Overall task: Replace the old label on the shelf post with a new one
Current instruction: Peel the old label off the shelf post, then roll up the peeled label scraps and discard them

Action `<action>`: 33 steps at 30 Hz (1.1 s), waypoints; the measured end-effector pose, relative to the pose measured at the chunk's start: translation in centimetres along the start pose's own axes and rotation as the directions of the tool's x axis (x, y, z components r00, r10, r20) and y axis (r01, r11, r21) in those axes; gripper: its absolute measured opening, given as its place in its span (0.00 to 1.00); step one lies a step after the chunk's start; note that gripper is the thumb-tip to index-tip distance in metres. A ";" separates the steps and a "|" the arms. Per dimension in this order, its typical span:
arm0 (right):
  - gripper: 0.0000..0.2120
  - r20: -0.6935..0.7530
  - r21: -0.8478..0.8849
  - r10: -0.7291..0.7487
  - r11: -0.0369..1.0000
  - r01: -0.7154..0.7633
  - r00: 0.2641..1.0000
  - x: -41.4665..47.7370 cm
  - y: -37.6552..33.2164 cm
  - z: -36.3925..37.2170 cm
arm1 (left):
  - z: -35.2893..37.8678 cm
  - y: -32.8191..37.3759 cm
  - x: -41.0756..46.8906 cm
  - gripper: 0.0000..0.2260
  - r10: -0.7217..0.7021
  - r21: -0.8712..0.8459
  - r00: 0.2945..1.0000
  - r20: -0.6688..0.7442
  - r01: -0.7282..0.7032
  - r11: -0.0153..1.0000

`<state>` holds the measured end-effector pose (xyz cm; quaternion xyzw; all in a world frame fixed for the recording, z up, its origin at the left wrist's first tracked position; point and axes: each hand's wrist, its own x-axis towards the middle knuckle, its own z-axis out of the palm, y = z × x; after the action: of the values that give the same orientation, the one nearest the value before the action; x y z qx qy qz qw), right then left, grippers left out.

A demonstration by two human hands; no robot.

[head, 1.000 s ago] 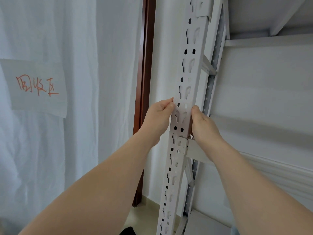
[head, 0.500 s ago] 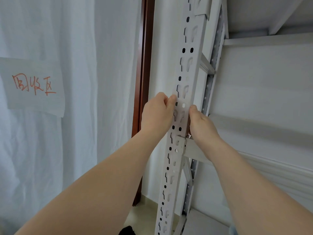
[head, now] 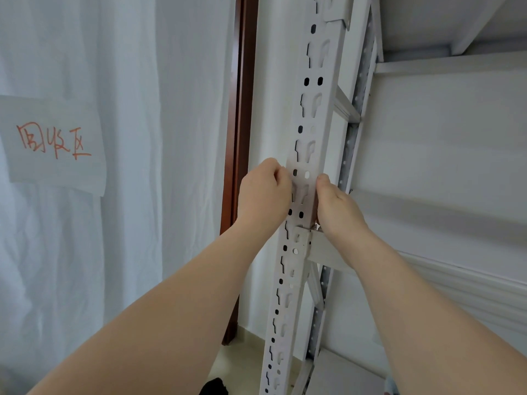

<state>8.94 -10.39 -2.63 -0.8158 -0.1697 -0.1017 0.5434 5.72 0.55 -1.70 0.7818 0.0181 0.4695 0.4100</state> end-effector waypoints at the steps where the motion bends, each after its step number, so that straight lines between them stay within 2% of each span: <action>1: 0.22 0.003 0.000 -0.004 1.000 0.004 1.000 0.0 0.0 0.0 | -0.1 -0.3 -0.1 0.09 -0.028 -0.025 1.000 0.003 0.028 0.999; 6: 0.23 0.018 -0.006 -0.016 1.000 0.016 1.000 0.1 0.3 -0.1 | -0.8 -1.1 -0.4 0.09 -0.185 -0.161 0.982 0.035 0.188 0.969; 12: 0.24 0.042 0.064 -0.010 0.998 0.007 0.999 0.0 0.5 -0.4 | -1.9 -0.5 -1.0 0.07 -0.349 -0.396 0.931 0.105 0.361 0.845; 16: 0.23 0.043 0.131 -0.023 0.991 0.017 0.999 -0.6 0.0 -1.0 | -2.9 -0.2 -2.1 0.09 -0.385 -0.504 0.905 0.180 0.421 0.754; 21: 0.11 -0.069 0.243 -0.124 0.960 0.137 0.990 -1.9 -0.1 -1.7 | -4.5 1.1 -3.5 0.08 -0.374 -0.610 0.882 0.286 0.469 0.639; 26: 0.06 -0.242 0.174 -0.251 0.939 0.296 0.937 -4.4 0.1 -2.4 | -5.5 2.6 -5.1 0.07 -0.367 -0.685 0.875 0.315 0.477 0.550; 33: 0.08 -0.114 0.433 -0.194 0.873 0.225 0.974 -10.9 0.4 -3.2 | -5.4 4.4 -8.5 0.07 -0.364 -0.717 0.843 0.396 0.531 0.451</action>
<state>-0.85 -15.28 -5.56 -0.6436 -0.2573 -0.1460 0.7059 -4.61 -2.47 -3.70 0.5151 -0.0286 0.2252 0.8265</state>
